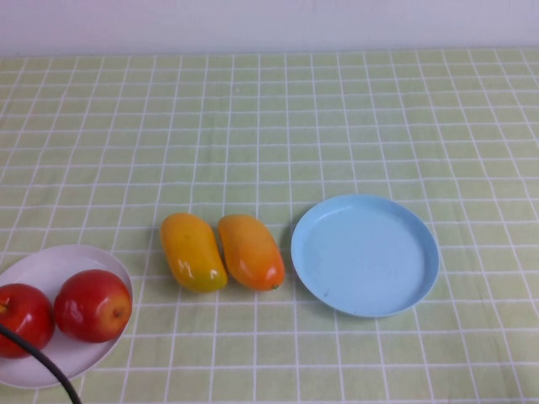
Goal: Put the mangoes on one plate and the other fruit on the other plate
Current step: Put another type of fruit in the right plate
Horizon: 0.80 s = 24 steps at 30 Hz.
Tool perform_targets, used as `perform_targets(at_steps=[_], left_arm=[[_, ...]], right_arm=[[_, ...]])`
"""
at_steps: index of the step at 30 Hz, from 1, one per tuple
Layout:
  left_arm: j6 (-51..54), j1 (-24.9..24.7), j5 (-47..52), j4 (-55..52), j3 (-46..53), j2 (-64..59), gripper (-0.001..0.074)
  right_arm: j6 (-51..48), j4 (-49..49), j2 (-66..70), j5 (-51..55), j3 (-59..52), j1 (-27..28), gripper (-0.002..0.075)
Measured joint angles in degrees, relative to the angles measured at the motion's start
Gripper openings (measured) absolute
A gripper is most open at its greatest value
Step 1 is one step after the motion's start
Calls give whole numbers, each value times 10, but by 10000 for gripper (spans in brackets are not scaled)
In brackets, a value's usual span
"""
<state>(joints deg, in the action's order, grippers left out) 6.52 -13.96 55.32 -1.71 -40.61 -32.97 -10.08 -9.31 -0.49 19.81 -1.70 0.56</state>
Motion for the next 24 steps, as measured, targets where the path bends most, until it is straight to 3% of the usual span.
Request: perform_targets(at_steps=[6,12,19,24], left_arm=[[-20,0,-31,-18,3,2,3],[-29,0,-186,-18,45,14,3],[-29,6,-403,-16,187,152,2],[-29,36,-529,-15,305,262,2]], right_arm=[[0,0,0,0,0,0,-16],[0,0,0,0,0,0,-16],[0,-2,0,0,0,0,-16],[0,-9,0,0,0,0,-16]])
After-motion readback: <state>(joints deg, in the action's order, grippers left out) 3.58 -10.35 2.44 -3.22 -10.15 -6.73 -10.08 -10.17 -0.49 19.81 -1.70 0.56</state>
